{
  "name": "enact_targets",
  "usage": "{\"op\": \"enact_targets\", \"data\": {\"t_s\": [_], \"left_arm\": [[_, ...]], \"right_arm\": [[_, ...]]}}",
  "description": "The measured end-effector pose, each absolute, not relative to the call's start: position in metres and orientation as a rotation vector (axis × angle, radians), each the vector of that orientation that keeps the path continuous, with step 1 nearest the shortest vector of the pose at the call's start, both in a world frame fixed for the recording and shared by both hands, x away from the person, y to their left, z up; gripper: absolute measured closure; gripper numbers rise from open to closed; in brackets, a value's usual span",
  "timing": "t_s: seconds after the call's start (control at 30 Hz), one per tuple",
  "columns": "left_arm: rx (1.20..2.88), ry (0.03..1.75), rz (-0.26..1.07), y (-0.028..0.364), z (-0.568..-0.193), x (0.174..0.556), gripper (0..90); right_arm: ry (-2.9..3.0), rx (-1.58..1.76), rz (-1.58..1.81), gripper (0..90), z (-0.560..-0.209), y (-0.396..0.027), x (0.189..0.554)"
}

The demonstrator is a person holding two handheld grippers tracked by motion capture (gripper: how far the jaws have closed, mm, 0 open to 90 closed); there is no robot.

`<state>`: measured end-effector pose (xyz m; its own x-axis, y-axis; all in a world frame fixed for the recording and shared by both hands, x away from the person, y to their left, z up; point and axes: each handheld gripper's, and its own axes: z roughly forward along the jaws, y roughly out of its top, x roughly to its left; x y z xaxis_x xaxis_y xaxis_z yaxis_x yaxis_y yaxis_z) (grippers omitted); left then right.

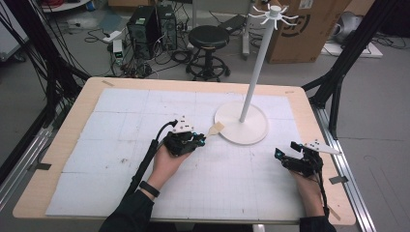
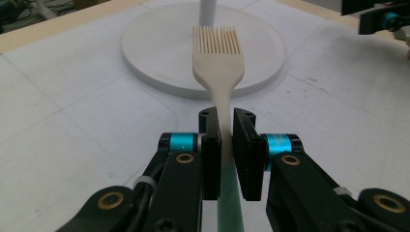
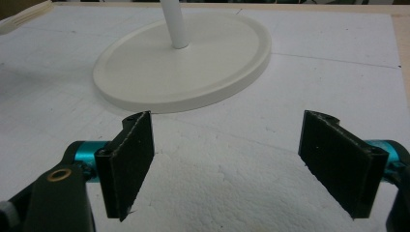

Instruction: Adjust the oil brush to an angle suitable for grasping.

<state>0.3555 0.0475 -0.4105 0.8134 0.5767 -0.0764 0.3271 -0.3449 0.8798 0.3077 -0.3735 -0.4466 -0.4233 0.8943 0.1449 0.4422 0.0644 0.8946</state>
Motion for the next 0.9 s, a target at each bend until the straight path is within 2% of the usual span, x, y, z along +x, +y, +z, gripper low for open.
{"op": "enact_targets", "data": {"t_s": [0.5,0.9], "left_arm": [[2.064,0.315,0.087,-0.017,-0.417,0.34,82.3],[2.228,0.076,0.001,-0.069,-0.434,0.332,82.3]], "right_arm": [[1.879,1.354,1.345,19.7,-0.447,-0.375,0.308],[1.867,1.366,1.348,19.8,-0.447,-0.377,0.308]]}}
